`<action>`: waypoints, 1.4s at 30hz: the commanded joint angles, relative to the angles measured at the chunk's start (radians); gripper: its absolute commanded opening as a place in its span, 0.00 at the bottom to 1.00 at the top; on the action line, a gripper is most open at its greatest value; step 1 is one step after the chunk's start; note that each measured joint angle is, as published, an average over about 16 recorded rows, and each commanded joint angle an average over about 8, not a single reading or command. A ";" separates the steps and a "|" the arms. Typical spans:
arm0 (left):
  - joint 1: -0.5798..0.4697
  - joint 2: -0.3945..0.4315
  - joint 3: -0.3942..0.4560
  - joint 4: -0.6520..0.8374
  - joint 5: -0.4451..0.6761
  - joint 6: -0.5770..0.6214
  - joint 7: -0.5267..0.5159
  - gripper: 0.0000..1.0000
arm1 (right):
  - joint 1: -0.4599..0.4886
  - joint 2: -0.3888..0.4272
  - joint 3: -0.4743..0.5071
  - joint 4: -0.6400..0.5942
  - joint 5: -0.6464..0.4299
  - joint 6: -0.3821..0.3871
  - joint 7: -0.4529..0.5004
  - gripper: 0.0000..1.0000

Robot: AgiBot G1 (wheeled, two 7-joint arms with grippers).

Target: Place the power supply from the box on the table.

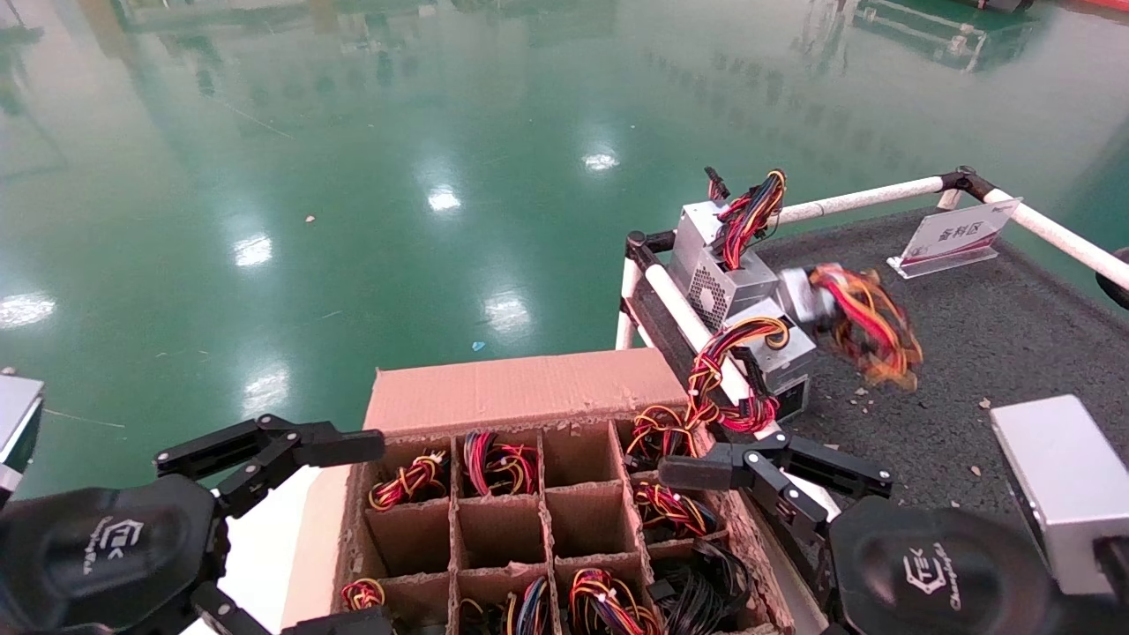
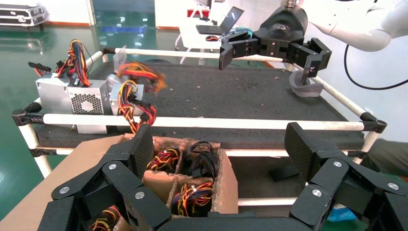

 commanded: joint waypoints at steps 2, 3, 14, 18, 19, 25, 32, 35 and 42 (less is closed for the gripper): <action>0.000 0.000 0.000 0.000 0.000 0.000 0.000 1.00 | 0.000 0.000 0.000 0.000 0.000 0.000 0.000 1.00; 0.000 0.000 0.000 0.000 0.000 0.000 0.000 1.00 | 0.000 0.000 0.000 0.000 0.000 0.000 0.000 1.00; 0.000 0.000 0.000 0.000 0.000 0.000 0.000 1.00 | 0.001 0.000 0.000 -0.001 0.000 0.000 0.000 1.00; 0.000 0.000 0.000 0.000 0.000 0.000 0.000 1.00 | 0.001 0.000 0.000 -0.001 0.000 0.000 0.000 1.00; 0.000 0.000 0.000 0.000 0.000 0.000 0.000 1.00 | 0.001 0.000 0.000 -0.001 0.000 0.000 0.000 1.00; 0.000 0.000 0.000 0.000 0.000 0.000 0.000 1.00 | 0.001 0.000 0.000 -0.001 0.000 0.001 0.000 1.00; 0.000 0.000 0.000 0.000 0.000 0.000 0.000 1.00 | 0.001 0.000 0.000 -0.001 0.000 0.001 0.000 1.00; 0.000 0.000 0.000 0.000 0.000 0.000 0.000 1.00 | 0.001 0.000 0.000 -0.001 0.000 0.001 0.000 1.00; 0.000 0.000 0.000 0.000 0.000 0.000 0.000 1.00 | 0.001 0.000 0.000 -0.001 0.000 0.000 0.000 1.00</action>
